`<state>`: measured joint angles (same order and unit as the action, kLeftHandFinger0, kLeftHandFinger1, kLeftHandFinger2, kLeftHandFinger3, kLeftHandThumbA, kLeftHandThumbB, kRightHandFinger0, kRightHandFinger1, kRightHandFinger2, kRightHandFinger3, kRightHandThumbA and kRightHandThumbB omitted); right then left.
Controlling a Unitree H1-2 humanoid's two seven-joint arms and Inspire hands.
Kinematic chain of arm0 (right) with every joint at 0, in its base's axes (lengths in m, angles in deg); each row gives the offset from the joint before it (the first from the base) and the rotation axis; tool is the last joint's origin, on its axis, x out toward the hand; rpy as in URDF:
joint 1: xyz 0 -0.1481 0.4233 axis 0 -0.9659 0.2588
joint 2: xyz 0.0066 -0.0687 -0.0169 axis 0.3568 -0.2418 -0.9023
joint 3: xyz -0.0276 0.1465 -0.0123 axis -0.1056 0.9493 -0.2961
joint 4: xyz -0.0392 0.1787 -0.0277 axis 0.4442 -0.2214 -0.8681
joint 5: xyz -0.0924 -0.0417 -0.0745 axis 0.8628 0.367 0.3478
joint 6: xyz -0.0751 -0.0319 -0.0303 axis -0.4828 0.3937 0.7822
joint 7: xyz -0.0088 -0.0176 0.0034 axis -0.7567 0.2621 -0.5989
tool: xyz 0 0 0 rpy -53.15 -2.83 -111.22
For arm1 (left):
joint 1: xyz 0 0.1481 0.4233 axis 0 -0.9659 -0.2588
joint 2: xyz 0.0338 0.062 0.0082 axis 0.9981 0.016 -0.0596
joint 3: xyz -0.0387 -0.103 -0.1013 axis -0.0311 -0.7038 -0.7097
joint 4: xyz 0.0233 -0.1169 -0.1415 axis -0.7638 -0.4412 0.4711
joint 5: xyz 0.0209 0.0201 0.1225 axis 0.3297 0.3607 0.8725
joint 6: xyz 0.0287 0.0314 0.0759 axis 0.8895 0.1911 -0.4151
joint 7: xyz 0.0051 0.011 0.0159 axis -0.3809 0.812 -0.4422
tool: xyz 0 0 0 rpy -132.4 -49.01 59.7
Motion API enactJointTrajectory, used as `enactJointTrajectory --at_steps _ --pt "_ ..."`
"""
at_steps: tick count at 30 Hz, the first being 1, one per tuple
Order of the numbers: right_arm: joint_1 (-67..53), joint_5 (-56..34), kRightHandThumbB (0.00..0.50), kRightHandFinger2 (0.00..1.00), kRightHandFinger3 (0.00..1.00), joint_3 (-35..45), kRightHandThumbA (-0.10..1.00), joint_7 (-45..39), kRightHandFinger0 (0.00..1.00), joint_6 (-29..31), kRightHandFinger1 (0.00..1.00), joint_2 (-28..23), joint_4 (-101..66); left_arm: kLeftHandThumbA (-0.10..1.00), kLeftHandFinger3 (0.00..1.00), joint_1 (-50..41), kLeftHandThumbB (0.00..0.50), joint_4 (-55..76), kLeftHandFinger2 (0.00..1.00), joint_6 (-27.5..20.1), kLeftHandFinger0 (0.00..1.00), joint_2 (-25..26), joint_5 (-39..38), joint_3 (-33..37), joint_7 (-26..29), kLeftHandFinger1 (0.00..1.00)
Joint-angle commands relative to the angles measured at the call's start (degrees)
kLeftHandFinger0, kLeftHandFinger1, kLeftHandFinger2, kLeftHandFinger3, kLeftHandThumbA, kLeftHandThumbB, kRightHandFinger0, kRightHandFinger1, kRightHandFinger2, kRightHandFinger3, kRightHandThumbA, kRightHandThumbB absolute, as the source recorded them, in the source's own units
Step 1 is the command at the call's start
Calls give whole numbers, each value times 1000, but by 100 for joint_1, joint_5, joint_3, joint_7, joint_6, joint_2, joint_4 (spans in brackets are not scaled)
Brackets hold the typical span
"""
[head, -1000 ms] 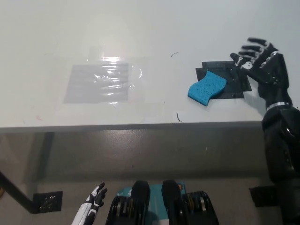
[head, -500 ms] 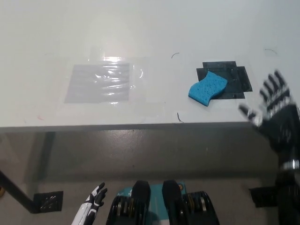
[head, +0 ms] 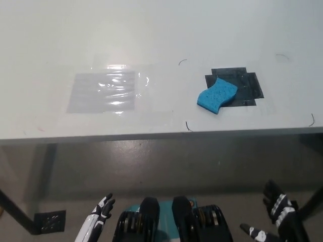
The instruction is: A soft sponge is kept on the balc marked spot on the table infront of the robot and it uses its right hand fist to press down on it and drrags it across the table in a back and forth manner twice to clean it
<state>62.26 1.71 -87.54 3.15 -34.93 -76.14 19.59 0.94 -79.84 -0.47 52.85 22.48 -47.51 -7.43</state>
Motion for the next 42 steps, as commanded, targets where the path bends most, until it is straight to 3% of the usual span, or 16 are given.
enactJointTrajectory --at_steps 1,6,14,18,20,23,37,42 --pt "644 527 248 1000 1000 -95 1000 -147 1000 803 1000 -137 716 1000 1000 231 147 116 1000 -350 1000 97 -100 -76 -82 1000" --pt "784 389 190 1000 1000 43 1000 -140 1000 919 1000 -188 844 1000 1000 370 152 208 1000 -223 1000 84 -71 -52 -131 1000" --pt "763 212 146 1000 1000 85 1000 -231 1000 817 1000 -141 756 1000 1000 379 141 291 1000 -180 1000 96 -44 -64 -134 1000" --pt "833 198 148 1000 1000 112 1000 -266 1000 810 1000 -143 804 1000 1000 403 155 312 1000 -128 1000 77 -81 -99 -137 1000" --pt "826 253 133 1000 1000 111 1000 -249 1000 810 1000 -147 795 1000 1000 392 133 327 1000 -146 1000 94 -59 -93 -154 1000" --pt "824 324 104 1000 1000 105 1000 -243 1000 840 1000 -165 808 1000 1000 394 140 317 1000 -153 1000 91 -42 -97 -147 1000" --pt "855 462 62 1000 1000 30 1000 -355 1000 903 1000 -227 810 1000 1000 420 126 328 1000 -92 1000 69 38 -94 -105 1000" --pt "888 701 80 1000 1000 -33 1000 -344 1000 949 1000 -282 897 1000 1000 424 122 345 1000 -47 1000 74 66 -79 -116 1000"
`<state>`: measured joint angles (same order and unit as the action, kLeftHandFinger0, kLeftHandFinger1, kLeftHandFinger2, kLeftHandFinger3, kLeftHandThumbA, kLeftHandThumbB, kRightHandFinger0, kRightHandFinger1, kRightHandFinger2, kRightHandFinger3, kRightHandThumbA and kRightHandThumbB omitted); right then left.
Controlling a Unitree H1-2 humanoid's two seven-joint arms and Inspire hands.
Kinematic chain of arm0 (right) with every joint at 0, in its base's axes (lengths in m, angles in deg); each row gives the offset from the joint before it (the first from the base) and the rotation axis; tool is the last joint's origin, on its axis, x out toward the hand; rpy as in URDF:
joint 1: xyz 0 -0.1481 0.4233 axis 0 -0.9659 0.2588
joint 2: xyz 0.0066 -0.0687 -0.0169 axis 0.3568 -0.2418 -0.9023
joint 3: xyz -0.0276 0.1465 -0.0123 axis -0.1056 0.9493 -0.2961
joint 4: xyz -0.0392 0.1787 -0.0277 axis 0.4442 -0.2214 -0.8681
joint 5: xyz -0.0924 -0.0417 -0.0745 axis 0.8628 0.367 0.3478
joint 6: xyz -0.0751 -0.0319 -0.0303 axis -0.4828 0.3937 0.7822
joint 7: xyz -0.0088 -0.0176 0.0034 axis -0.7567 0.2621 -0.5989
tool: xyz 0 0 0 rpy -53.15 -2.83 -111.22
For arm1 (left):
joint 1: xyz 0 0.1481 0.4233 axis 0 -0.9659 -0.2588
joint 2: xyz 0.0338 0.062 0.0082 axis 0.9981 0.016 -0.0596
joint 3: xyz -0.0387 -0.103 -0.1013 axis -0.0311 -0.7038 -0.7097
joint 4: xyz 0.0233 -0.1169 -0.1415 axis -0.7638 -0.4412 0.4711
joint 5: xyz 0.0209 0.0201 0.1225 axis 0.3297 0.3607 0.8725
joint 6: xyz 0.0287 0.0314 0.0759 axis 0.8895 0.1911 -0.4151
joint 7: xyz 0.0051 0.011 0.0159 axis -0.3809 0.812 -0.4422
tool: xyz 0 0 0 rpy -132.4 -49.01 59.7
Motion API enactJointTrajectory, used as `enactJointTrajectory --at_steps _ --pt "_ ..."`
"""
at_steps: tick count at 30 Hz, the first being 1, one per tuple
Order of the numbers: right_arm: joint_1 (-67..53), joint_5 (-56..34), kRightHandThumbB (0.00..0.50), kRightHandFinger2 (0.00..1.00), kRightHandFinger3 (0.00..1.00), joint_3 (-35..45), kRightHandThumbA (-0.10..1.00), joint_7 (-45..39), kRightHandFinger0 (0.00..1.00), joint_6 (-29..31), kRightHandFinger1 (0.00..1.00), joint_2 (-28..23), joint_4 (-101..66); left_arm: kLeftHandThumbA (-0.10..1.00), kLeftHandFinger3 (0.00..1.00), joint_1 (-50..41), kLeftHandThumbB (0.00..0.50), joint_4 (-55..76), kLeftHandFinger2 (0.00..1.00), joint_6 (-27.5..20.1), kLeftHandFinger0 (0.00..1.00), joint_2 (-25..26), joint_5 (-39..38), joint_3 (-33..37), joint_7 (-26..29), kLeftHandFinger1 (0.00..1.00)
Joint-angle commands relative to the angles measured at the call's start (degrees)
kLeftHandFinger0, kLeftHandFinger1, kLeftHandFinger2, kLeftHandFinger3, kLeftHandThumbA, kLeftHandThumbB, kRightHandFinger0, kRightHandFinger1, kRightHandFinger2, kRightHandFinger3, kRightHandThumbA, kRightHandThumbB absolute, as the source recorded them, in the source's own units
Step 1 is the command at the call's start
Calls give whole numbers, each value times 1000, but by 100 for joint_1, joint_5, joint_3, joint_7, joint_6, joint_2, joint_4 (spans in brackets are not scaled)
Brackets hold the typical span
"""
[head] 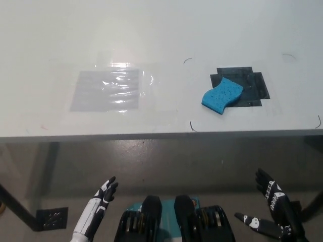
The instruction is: A soft sponge is kept on the balc marked spot on the table infront of the robot and it uses its right hand fist to press down on it and drrags it across the table in a back and forth manner twice to clean it
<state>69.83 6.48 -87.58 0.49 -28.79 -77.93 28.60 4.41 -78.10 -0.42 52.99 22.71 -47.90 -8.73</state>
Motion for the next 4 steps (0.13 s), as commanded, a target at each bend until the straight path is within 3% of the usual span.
enactJointTrajectory --at_steps 1,4 --pt "129 274 79 1000 1000 -40 1000 -58 1000 326 1000 -112 -10 1000 1000 86 121 154 1000 -62 1000 63 37 -39 6 1000" --pt "133 355 83 1000 1000 -55 1000 -33 1000 362 1000 -123 6 1000 1000 95 129 129 1000 -77 1000 70 68 -33 19 1000"
